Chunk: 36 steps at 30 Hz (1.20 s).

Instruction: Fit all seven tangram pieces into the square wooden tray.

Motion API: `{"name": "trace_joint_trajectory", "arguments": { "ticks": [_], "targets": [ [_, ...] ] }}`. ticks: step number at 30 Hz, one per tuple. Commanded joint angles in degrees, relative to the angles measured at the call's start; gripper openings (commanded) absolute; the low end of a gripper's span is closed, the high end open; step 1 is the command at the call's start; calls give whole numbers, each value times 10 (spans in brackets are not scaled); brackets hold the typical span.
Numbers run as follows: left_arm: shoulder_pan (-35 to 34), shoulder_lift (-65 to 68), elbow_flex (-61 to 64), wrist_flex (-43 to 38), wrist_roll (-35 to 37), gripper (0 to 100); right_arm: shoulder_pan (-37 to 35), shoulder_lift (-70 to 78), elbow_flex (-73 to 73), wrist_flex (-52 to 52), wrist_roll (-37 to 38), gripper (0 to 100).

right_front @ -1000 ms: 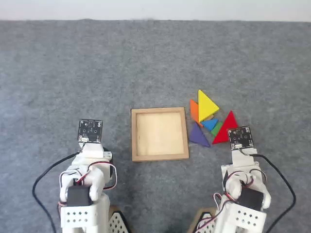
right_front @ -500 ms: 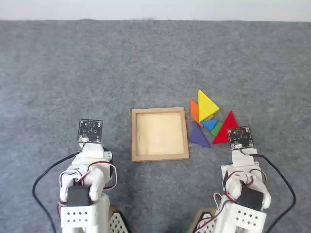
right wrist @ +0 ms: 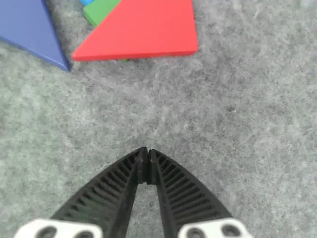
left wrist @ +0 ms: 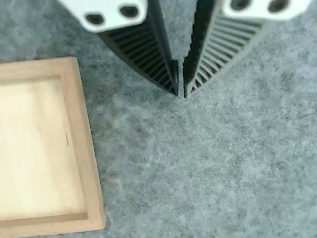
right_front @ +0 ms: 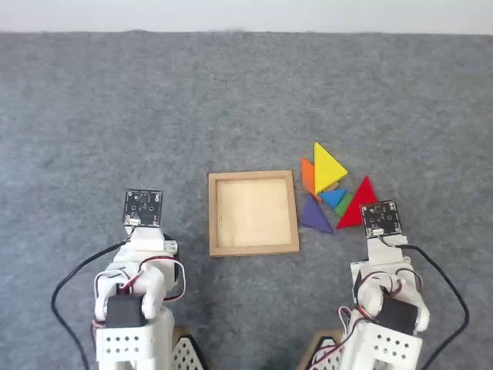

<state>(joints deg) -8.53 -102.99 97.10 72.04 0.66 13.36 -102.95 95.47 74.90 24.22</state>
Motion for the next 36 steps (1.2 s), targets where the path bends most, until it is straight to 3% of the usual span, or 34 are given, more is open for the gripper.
{"name": "trace_joint_trajectory", "arguments": {
  "ticks": [1,25,30,36],
  "targets": [
    [4,-6,-7,-1,-2,15,7,-9,10,5,5,8],
    [4,-6,-7,-1,-2,15,18,-10,7,-1,5,9],
    [4,-6,-7,-1,-2,15,6,-8,-23,-91,51,11],
    [4,-6,-7,-1,-2,15,-40,-1,-92,-93,-19,79]
  ]
}}
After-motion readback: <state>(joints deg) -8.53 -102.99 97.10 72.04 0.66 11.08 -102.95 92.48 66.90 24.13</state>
